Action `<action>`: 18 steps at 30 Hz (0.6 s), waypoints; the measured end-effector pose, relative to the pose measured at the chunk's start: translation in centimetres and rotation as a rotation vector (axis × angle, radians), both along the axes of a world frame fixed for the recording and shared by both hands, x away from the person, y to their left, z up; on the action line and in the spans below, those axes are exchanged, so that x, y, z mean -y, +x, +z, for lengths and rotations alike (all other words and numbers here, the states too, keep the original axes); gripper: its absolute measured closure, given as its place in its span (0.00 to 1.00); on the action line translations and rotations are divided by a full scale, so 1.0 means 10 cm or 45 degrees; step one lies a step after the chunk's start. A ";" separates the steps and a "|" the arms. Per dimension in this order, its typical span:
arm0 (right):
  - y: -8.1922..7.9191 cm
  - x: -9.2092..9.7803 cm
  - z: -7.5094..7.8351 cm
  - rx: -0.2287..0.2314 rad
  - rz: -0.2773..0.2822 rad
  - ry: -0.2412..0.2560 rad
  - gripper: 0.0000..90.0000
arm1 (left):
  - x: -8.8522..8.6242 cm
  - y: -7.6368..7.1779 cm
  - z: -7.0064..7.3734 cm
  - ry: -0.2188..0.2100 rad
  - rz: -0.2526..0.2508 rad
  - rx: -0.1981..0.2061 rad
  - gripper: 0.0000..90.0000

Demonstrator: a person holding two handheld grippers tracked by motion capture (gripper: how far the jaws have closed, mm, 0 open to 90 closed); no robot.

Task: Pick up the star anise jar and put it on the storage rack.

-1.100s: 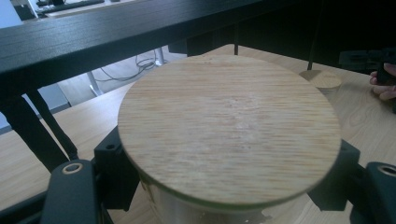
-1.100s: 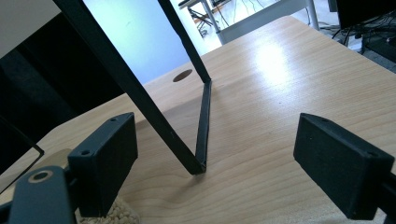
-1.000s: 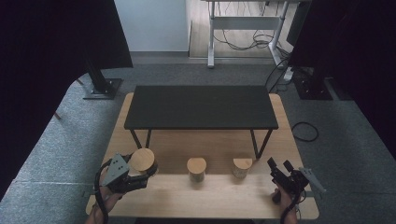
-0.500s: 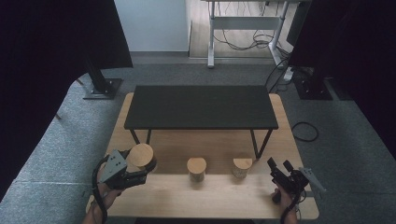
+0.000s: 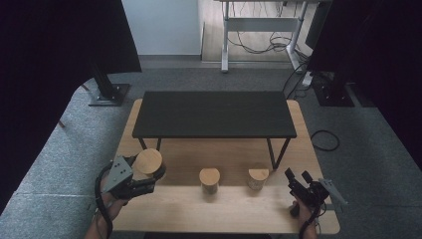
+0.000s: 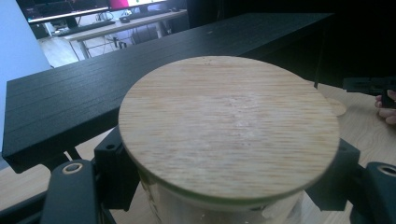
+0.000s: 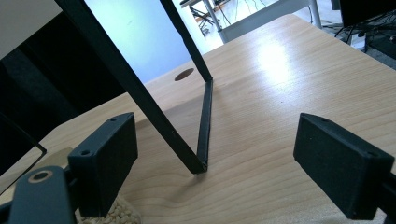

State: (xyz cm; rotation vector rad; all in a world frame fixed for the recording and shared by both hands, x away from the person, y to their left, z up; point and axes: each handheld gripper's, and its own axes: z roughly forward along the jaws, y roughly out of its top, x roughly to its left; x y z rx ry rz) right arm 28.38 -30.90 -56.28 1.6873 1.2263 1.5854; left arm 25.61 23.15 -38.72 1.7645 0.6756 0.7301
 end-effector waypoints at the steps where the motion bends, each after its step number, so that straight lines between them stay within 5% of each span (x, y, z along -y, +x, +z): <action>1: 0.00 0.00 0.00 0.000 0.000 0.000 0.15 | 0.00 0.00 0.00 0.000 0.000 0.000 0.28; 18: 0.00 0.00 0.00 0.000 0.002 0.001 0.15 | -0.01 0.03 0.14 0.009 0.007 0.033 0.28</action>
